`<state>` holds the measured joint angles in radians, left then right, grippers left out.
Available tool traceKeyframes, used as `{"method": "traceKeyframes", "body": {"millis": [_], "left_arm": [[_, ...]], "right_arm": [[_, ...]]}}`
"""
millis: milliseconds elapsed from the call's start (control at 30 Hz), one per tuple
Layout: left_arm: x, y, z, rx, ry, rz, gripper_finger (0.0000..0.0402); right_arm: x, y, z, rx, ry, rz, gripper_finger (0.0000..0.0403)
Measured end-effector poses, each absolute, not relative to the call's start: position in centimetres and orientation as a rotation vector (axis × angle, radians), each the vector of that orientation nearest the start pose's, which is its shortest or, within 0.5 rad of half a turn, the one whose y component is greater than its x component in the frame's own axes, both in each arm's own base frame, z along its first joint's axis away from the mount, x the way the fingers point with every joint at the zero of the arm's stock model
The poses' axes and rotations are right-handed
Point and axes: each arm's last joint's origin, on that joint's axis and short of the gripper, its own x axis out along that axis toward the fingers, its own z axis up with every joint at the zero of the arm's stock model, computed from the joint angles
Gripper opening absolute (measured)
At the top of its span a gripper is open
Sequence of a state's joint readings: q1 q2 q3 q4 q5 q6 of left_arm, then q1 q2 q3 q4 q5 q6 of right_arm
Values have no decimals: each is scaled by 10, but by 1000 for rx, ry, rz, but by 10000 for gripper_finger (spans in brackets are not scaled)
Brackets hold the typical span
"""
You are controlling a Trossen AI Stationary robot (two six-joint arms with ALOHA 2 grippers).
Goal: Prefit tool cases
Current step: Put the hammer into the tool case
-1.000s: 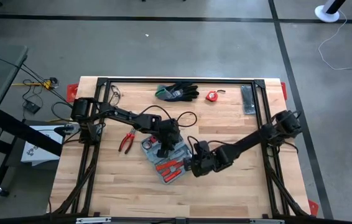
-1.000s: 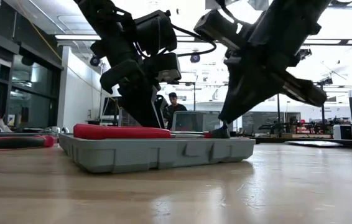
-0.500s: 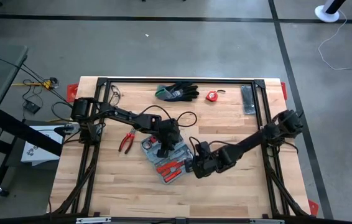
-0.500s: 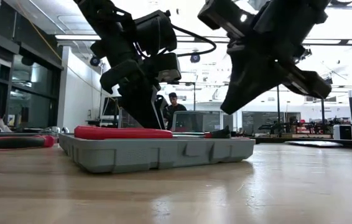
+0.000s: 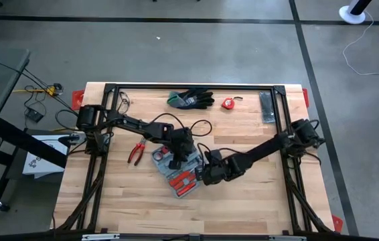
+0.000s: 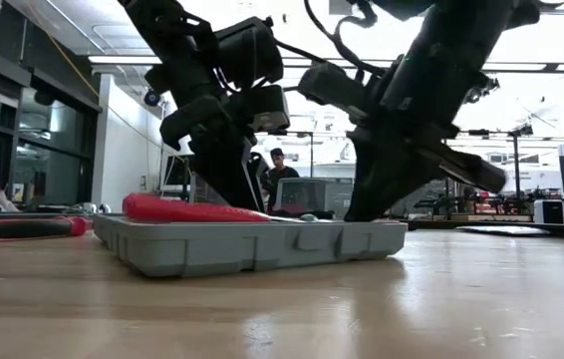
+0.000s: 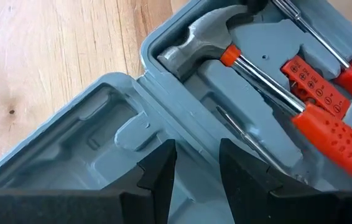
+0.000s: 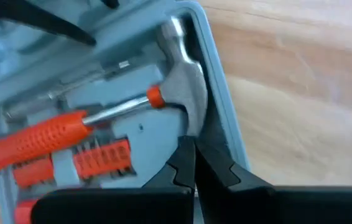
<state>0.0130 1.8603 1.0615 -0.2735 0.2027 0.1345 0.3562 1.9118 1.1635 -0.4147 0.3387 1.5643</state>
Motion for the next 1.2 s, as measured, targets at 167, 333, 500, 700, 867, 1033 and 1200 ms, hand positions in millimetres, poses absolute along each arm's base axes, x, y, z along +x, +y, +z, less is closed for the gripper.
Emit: {"method": "traceKeyframes", "body": {"millis": [167, 333, 500, 700, 867, 1033, 1200], "left_arm": [[355, -1, 139, 4, 1053, -243, 115], [356, -2, 138, 3, 1049, -248, 115], [351, -2, 148, -5, 1057, -243, 115], [331, -2, 190, -10, 1063, -220, 115], [298, -5, 193, -123, 1031, -181, 109], [250, -14, 184, -297, 1005, -126, 85], [218, -26, 174, -441, 1027, -45, 67]], "right_arm": [[347, 120, 147, 996, 811, -760, 0], [341, 138, 148, 1020, 774, -752, 0], [335, 149, 148, 1038, 741, -771, 0], [335, 150, 148, 1035, 741, -772, 0], [335, 149, 148, 1019, 726, -779, 0], [335, 147, 149, 1005, 713, -795, 0], [337, 137, 148, 976, 730, -812, 0]]}}
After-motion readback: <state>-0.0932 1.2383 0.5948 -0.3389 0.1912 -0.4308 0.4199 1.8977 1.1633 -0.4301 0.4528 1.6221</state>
